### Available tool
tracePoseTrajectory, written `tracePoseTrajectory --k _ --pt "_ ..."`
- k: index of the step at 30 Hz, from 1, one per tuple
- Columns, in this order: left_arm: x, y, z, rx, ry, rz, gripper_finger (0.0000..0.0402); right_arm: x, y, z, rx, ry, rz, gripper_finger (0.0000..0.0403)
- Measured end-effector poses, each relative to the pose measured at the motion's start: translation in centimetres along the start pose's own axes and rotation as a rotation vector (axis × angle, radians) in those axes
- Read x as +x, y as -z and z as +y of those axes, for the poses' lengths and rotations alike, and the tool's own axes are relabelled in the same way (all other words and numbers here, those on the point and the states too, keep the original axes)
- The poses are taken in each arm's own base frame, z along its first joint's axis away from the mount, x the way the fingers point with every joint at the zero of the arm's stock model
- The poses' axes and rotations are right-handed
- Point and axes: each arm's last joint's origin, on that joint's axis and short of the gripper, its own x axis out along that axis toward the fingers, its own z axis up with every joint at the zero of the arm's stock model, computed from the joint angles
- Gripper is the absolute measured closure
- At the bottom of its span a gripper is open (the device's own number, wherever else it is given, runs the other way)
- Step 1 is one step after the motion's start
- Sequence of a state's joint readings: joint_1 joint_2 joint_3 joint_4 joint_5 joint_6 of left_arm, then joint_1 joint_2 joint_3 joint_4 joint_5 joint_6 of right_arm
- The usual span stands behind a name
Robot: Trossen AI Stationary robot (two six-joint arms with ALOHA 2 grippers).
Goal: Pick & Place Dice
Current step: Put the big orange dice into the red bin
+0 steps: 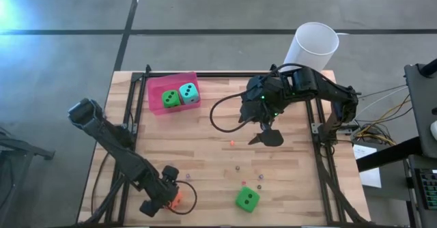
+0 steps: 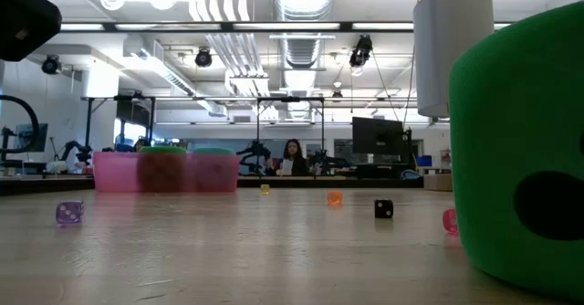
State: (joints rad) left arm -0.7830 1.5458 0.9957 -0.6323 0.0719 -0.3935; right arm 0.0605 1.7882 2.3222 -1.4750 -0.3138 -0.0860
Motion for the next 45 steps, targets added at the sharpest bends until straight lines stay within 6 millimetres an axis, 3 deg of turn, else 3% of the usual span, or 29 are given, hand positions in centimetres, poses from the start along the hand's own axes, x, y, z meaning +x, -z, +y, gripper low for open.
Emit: tracePoseTrajectory --k 14,25,36,45 --pt "-0.7 -0.3 -0.4 -0.002 0.024 0.017 0.0002 0.0 0.0 0.0 -0.001 0.0 0.0 0.0003" --pt "0.8 -0.6 -0.6 -0.051 0.04 0.026 0.0002 0.0 0.0 0.0 -0.002 0.0 0.0 0.0003" --pt "1.0 -0.2 -0.5 -0.054 0.061 0.074 0.0002 0.0 0.0 0.0 -0.001 0.0 0.0 0.0003" --pt "-0.4 -0.2 -0.3 -0.057 0.013 0.13 0.0002 0.0 0.0 0.0 0.0 0.0 0.0 0.0003"
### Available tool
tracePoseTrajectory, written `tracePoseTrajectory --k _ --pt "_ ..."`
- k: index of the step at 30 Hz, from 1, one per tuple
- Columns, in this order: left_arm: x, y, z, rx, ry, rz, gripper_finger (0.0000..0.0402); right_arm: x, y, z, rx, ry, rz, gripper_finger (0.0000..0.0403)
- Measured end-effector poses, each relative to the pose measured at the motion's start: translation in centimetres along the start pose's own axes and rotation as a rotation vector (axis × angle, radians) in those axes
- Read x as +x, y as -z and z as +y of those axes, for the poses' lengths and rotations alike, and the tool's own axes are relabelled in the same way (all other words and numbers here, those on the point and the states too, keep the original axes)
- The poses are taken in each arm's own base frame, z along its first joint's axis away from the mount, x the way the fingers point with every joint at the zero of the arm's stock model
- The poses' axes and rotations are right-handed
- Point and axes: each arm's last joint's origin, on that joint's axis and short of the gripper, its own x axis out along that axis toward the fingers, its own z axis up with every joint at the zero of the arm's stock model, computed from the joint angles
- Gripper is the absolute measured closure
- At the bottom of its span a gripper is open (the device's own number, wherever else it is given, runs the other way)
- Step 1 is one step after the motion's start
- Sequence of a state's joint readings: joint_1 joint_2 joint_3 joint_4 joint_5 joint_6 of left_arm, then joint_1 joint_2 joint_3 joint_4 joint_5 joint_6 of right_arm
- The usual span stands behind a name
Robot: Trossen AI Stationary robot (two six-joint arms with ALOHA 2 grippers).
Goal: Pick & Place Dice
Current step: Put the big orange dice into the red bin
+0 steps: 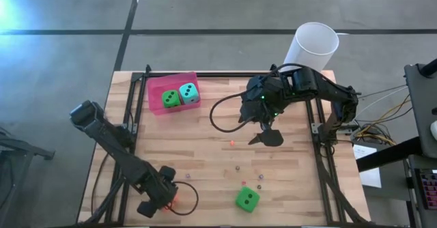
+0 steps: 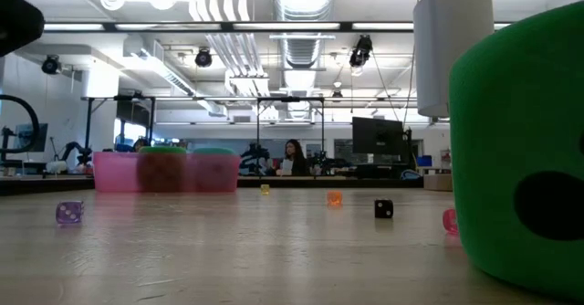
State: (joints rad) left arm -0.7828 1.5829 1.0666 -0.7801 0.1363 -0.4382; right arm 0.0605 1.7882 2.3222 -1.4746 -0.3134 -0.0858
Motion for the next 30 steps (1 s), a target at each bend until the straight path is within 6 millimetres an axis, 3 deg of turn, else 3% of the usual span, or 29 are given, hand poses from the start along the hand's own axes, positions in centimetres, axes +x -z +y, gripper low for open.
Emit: tracePoseTrajectory --k 10,30 --pt "-1.3 -0.1 -0.7 0.077 -0.044 0.016 0.0003 0.0 0.0 0.0 0.0 0.0 0.0 0.0003" --pt "0.3 -0.1 -1.1 0.12 -0.047 0.049 0.0002 0.0 -0.1 0.0 -0.006 0.001 -0.011 0.0003"
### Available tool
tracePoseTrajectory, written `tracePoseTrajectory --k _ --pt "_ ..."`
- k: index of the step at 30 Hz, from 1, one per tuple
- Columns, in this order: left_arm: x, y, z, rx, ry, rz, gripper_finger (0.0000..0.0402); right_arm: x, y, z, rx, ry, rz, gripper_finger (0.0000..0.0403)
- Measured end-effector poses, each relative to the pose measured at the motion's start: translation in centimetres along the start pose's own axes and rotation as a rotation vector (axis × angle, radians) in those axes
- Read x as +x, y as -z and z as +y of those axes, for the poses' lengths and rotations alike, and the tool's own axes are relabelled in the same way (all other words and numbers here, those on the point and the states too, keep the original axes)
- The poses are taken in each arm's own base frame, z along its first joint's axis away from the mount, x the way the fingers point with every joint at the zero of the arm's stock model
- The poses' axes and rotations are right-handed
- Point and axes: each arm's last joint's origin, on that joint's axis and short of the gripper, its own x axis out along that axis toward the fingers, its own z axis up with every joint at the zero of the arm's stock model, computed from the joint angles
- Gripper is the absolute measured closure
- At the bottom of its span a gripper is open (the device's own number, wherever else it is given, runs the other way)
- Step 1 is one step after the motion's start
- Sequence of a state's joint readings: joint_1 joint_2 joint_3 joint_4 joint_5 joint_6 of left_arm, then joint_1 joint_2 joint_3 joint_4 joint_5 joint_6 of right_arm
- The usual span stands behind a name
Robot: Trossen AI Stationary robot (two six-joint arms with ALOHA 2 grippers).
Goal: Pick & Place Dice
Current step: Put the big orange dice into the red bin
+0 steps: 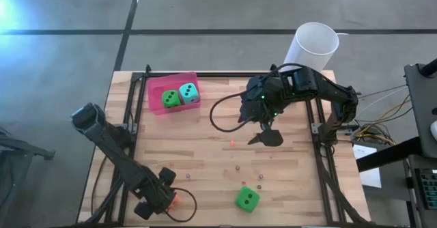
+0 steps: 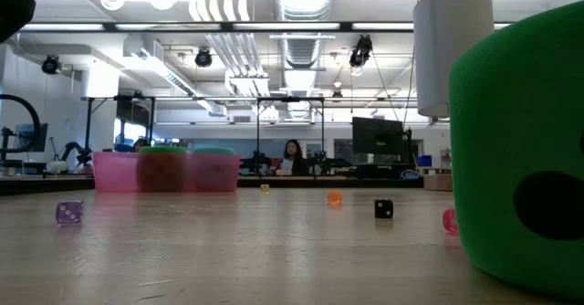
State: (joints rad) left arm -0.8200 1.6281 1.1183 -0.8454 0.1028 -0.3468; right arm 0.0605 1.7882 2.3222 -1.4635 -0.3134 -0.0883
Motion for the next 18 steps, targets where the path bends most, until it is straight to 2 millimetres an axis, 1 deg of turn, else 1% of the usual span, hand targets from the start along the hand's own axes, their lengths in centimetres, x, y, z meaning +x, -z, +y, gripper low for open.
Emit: tracePoseTrajectory --k 18 --pt "0.67 0.37 0.26 -0.003 -0.003 0.011 0.0002 0.0 -0.11 -0.01 -0.004 0.001 -0.011 0.0003"
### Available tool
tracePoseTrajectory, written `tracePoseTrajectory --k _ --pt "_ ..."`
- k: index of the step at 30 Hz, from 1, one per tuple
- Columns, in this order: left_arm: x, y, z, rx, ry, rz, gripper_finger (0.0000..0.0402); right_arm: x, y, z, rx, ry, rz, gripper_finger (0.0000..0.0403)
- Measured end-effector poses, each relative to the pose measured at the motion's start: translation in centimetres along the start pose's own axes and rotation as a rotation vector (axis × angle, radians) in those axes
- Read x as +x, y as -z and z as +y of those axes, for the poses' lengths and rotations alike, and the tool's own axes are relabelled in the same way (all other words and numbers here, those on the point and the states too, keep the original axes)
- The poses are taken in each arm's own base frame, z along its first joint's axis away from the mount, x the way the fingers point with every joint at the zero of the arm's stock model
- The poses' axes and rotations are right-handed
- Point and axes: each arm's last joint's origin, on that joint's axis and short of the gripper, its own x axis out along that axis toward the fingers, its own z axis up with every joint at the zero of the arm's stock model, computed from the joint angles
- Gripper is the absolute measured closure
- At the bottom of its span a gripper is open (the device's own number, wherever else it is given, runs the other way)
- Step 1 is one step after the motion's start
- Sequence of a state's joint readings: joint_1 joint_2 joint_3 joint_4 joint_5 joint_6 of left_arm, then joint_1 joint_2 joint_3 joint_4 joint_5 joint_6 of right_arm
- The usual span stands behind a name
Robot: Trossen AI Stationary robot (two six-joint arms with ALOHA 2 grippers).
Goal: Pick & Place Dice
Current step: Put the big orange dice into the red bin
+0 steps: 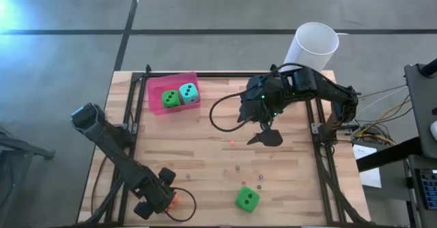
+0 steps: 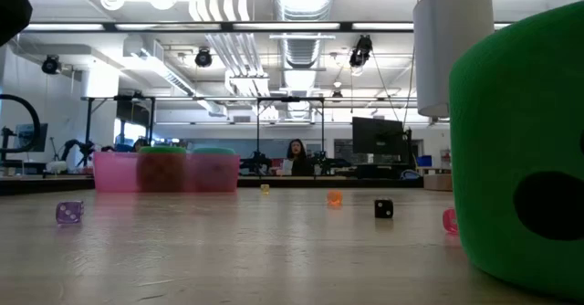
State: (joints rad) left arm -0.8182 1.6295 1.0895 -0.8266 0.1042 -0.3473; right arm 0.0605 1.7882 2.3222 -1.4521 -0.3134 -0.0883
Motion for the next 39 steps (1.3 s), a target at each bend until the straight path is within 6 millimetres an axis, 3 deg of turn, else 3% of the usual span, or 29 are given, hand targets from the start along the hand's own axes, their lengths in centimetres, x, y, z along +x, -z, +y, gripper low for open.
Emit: tracePoseTrajectory --k 7,21,39 --pt "0.9 0.4 0.4 -0.004 0.012 -0.017 0.0002 0.0 0.0 0.0 0.001 0.0 0.0 0.0003" --pt "0.9 0.4 1.5 -0.071 0.005 0.009 0.0002 0.0 -0.1 0.0 0.0 0.0 -0.006 0.0003" --pt "-0.8 1.5 3.3 -0.166 -0.121 0.043 0.0003 0.0 -0.4 0.0 -0.011 0.003 -0.035 0.0003"
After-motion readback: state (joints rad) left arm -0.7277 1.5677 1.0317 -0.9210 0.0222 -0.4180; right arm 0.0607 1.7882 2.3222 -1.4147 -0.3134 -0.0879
